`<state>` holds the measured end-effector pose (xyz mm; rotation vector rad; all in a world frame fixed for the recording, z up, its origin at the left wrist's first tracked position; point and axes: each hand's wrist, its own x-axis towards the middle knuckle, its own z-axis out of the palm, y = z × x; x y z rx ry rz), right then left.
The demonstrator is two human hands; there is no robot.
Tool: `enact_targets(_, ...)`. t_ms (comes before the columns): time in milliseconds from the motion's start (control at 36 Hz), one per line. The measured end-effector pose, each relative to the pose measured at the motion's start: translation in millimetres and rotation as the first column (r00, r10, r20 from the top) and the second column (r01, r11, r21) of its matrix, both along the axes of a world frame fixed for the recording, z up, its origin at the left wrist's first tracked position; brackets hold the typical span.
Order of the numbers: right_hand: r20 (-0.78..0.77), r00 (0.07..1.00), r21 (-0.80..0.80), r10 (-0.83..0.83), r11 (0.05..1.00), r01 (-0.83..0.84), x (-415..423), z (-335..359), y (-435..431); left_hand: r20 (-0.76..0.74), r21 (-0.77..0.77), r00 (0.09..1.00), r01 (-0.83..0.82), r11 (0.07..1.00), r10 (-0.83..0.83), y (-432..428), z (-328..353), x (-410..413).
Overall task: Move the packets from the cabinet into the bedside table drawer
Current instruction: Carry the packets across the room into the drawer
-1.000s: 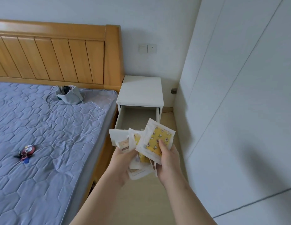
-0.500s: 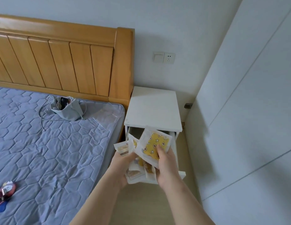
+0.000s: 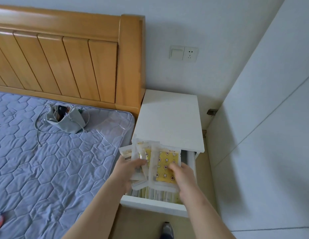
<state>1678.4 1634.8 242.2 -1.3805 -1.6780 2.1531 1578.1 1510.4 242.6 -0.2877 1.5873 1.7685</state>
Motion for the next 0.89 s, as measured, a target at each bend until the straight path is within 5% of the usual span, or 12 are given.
enact_targets(389,-0.026,0.997,-0.188,0.074,0.979,-0.078,-35.2,-43.0,101.9,-0.019,-0.018,0.973,0.229,0.973,-0.230,89.9,-18.4,-23.3)
enact_targets(722,0.085,0.991,-0.298,-0.107,0.946,0.128,-31.1,-101.7,137.5,0.189,-0.023,0.971,0.151,0.988,-0.144,118.8,-75.0,-40.2)
enact_targets(889,0.080,0.995,-0.400,-0.059,0.913,0.086,-38.6,-138.7,142.7,0.321,-0.013,0.925,0.222,0.975,-0.206,116.9,-111.2,-49.5)
